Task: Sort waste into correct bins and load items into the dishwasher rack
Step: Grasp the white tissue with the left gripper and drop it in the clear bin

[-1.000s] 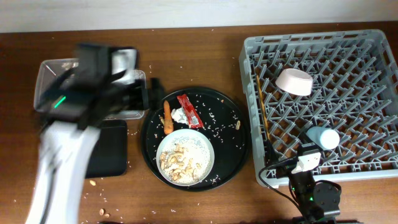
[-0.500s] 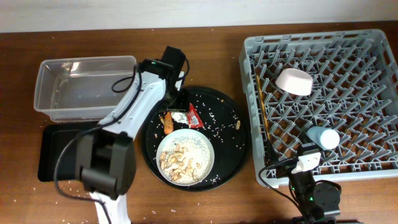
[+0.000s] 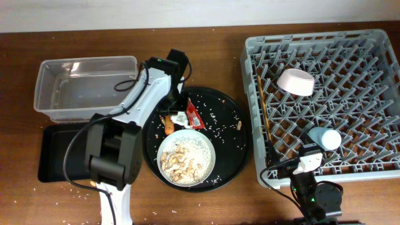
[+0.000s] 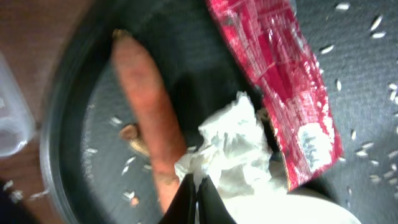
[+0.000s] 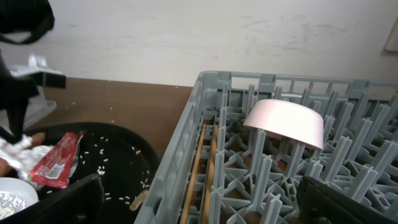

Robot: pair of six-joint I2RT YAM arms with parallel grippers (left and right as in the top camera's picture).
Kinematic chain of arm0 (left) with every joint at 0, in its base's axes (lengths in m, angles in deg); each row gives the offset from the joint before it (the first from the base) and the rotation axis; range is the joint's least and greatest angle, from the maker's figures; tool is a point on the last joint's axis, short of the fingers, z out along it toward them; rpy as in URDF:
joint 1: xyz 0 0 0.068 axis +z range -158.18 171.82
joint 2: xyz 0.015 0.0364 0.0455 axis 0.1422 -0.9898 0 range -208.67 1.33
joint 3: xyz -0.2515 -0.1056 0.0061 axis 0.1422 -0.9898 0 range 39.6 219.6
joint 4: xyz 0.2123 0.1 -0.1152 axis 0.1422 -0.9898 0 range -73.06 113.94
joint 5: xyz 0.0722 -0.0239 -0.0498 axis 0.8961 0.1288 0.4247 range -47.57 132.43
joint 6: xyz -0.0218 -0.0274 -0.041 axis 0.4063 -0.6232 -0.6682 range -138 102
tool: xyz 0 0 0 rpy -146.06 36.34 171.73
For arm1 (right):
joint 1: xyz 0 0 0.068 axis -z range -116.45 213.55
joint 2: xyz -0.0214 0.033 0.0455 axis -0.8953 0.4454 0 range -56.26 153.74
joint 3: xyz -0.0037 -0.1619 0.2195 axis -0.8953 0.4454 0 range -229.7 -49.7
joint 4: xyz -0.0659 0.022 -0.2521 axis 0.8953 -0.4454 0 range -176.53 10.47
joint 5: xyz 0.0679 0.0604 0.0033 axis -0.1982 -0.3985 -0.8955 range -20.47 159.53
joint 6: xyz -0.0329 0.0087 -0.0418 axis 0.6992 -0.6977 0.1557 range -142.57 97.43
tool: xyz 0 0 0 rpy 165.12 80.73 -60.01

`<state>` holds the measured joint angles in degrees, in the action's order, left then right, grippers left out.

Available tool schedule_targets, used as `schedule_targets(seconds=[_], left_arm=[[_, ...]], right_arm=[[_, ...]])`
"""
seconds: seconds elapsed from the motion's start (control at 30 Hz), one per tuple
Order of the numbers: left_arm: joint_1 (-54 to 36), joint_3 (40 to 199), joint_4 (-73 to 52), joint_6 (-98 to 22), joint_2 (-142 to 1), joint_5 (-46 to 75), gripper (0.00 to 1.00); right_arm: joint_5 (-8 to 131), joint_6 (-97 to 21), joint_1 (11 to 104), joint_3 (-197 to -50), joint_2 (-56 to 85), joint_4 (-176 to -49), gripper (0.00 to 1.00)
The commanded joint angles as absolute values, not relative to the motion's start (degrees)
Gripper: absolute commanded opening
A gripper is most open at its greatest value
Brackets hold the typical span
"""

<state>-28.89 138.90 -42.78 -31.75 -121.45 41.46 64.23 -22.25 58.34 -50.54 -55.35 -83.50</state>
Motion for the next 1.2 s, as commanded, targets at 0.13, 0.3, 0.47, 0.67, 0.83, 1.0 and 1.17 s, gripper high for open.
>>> schedule_targets(seconds=[0.13,0.3,0.47,0.67,0.83,1.0,1.17], left_arm=[[-20.8,153.6,-53.1,-31.9,-114.3,50.2,0.00],[-11.8,154.4,-47.5,-32.0,-113.5,51.1,0.00],[-3.9,154.0,-41.5,-32.7,-114.5,44.4,0.01],[-2.9,154.1,-43.8,-28.5,-114.3,34.8,0.84],[-10.1,154.1,-46.9,-28.2,-112.8,37.8,0.77],[-23.6,150.1,-48.0,-27.5,-114.5,42.9,0.60],[-31.1,142.0,-41.5,-27.8,-117.0,43.1,0.49]], right_arm=[[63.7,-21.9,58.8,-50.0,-55.9,-83.3,0.98],[63.7,-21.9,58.8,-50.0,-55.9,-83.3,0.98],[63.7,-21.9,58.8,-50.0,-55.9,-83.3,0.98],[63.7,-21.9,58.8,-50.0,-55.9,-83.3,0.98],[63.7,-21.9,58.8,-50.0,-55.9,-83.3,0.98],[63.7,-21.9,58.8,-50.0,-55.9,-83.3,0.99],[63.7,-21.9,58.8,-50.0,-55.9,-83.3,0.98]])
